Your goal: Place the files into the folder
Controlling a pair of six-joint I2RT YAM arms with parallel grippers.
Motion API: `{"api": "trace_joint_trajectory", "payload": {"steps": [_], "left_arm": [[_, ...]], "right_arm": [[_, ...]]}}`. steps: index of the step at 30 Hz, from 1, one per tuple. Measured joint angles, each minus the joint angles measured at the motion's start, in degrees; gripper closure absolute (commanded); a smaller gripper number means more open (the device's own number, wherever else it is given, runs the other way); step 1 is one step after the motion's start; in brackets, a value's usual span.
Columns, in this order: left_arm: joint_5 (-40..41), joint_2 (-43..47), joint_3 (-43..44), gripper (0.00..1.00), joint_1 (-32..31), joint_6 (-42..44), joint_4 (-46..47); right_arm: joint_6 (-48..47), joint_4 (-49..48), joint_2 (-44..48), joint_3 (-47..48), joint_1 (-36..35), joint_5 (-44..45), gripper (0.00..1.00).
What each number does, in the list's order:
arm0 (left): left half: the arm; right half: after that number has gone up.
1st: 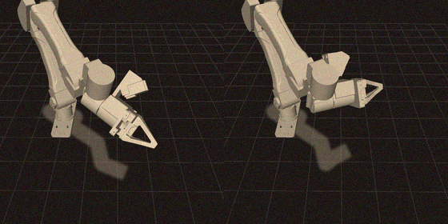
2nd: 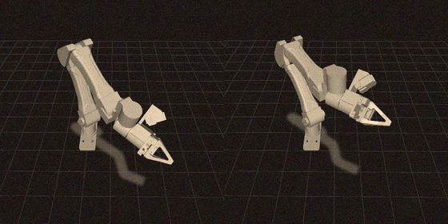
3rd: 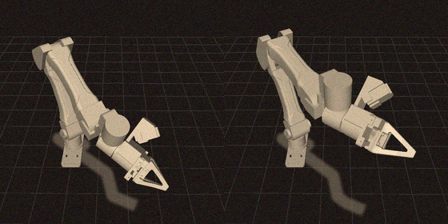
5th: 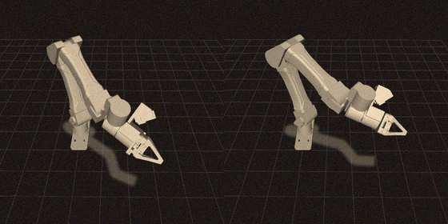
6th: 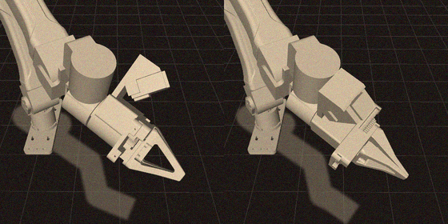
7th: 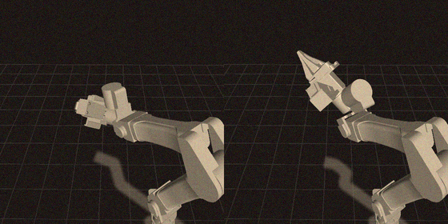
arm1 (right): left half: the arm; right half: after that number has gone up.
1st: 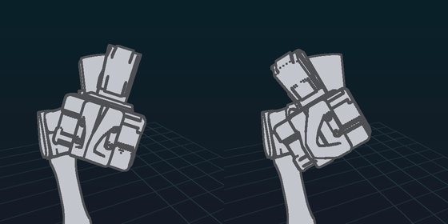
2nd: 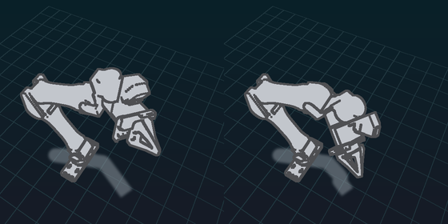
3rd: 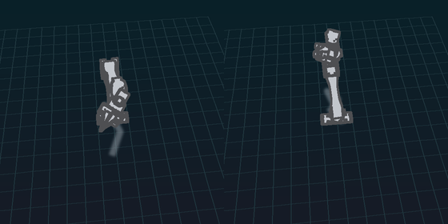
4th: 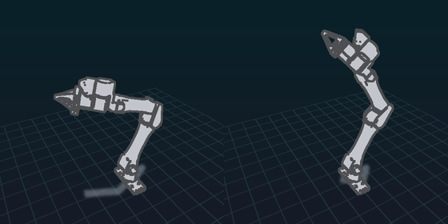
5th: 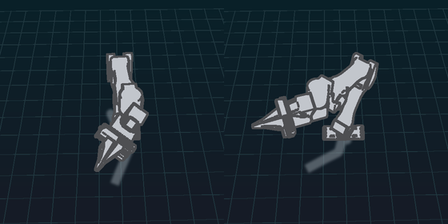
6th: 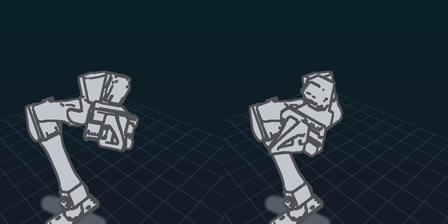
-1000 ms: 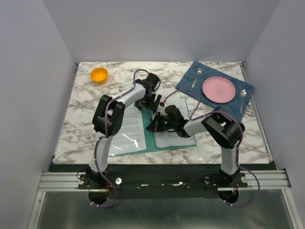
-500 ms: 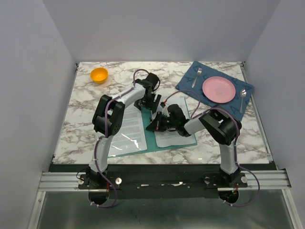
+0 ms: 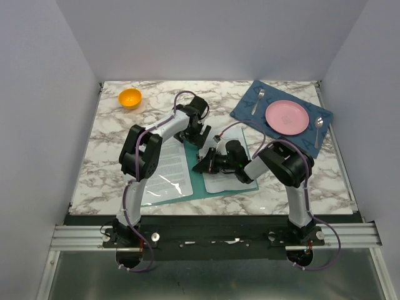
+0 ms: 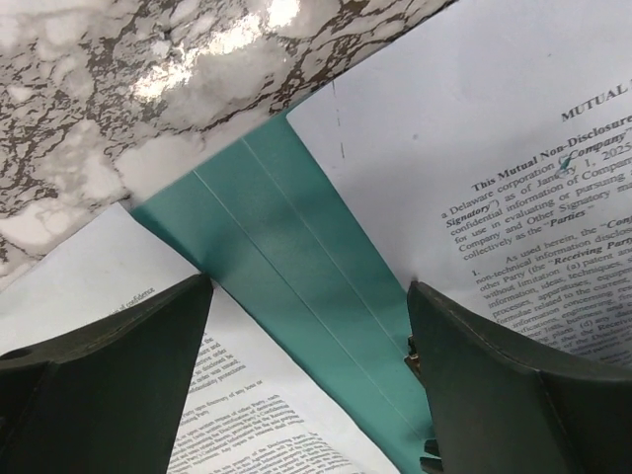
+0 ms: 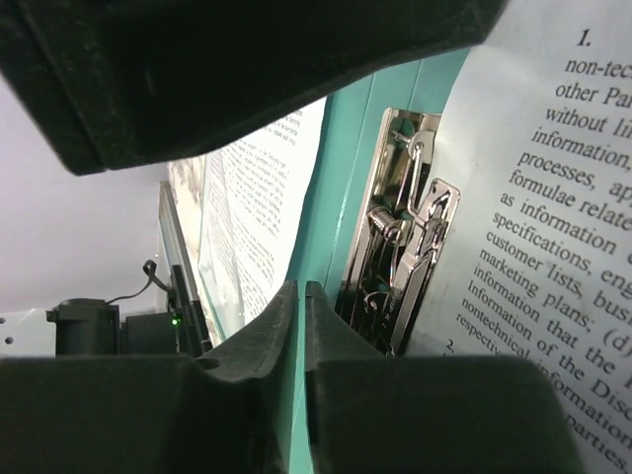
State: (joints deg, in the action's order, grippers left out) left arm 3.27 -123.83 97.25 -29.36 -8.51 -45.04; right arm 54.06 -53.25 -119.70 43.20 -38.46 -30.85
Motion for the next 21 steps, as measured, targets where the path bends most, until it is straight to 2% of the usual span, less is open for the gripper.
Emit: {"api": "trace_joint_trajectory", "payload": {"steps": [4,8,14,18,21], "left_arm": [[-0.04,0.87,-0.44,0.01,0.07,2.1,-1.03],[-2.23,1.73,1.29,0.01,0.52,3.52,-4.04],[-10.8,8.85,7.17,0.01,3.43,6.08,-7.02],[-15.21,17.88,7.26,0.01,6.99,7.08,-7.1],[-17.42,24.92,3.74,0.01,10.91,8.37,-6.12]], "right_arm": [[-0.52,-0.7,1.14,-0.15,0.04,-0.94,0.67],[-4.35,7.52,4.26,2.89,0.17,-0.92,0.57],[-11.34,23.93,10.45,8.11,0.55,3.04,0.55],[-16.11,35.85,14.38,12.98,0.24,8.52,0.55],[-20.13,45.9,14.88,19.19,-1.14,15.21,0.57]]}}
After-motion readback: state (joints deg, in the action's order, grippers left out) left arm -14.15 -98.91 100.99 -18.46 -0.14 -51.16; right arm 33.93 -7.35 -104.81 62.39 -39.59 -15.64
